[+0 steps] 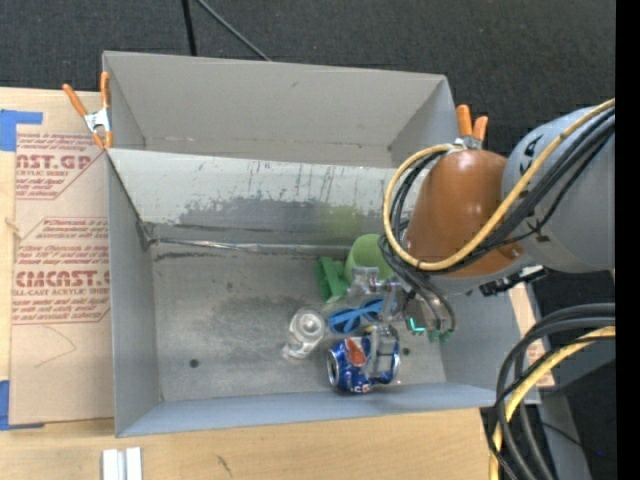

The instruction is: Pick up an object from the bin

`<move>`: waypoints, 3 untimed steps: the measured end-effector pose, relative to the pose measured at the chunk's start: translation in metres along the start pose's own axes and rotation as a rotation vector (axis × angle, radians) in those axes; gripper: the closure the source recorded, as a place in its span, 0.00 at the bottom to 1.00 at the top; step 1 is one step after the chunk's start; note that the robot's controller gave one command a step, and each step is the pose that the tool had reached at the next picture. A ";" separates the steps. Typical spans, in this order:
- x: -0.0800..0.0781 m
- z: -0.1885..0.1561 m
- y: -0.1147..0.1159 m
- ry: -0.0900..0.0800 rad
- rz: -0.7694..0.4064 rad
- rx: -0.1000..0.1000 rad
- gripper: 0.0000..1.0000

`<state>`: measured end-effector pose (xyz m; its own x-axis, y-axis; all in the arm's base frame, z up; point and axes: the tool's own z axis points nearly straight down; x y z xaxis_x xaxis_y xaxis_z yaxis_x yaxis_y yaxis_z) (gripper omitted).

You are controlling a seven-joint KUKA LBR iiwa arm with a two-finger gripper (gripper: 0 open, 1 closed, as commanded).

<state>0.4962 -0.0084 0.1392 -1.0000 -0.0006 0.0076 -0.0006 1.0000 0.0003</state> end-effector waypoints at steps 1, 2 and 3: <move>-0.002 -0.004 0.000 -0.008 0.000 0.000 1.00; -0.002 -0.004 0.000 -0.008 0.000 0.000 0.00; -0.027 0.067 0.021 -0.018 0.300 -0.003 0.00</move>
Offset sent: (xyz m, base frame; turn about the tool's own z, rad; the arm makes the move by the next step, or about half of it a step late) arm 0.0000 0.0000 0.0000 0.0000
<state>0.5223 0.0123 0.0717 -0.9553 0.2954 -0.0097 0.2954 0.9554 0.0039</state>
